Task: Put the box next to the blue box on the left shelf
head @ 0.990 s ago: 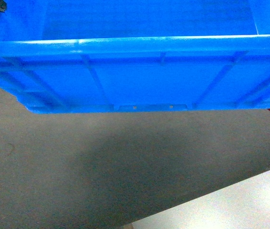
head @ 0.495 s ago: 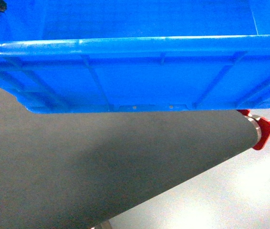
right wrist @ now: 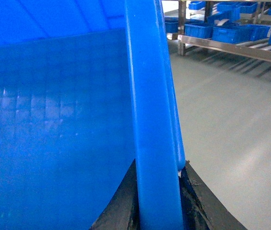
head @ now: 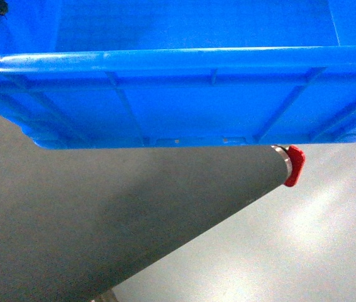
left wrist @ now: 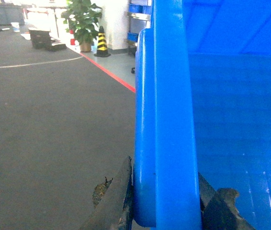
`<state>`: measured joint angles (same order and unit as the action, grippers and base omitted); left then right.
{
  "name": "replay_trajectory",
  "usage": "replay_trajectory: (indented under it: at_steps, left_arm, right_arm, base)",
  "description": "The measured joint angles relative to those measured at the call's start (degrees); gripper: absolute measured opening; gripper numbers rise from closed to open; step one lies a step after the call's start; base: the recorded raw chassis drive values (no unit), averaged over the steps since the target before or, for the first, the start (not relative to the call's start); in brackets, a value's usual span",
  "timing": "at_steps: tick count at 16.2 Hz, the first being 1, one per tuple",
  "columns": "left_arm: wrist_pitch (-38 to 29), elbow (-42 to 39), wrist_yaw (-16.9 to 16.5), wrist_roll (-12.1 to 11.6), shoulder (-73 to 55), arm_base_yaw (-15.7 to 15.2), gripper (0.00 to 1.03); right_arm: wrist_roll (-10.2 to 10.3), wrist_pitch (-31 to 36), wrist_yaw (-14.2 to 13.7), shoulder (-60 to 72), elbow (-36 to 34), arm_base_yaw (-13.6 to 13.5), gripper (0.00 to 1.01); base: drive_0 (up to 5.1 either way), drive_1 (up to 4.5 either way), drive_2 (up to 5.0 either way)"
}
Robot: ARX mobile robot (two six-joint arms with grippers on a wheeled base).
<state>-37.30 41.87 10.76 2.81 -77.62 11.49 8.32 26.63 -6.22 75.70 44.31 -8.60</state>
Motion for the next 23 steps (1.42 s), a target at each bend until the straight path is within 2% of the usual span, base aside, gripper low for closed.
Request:
replay_trajectory:
  at_steps: [23]
  left_arm:
    - [0.0,0.0,0.0,0.0,0.0,0.0,0.20]
  right_arm:
    - [0.0,0.0,0.0,0.0,0.0,0.0,0.15]
  base:
    - [-1.5,-1.45,-1.5]
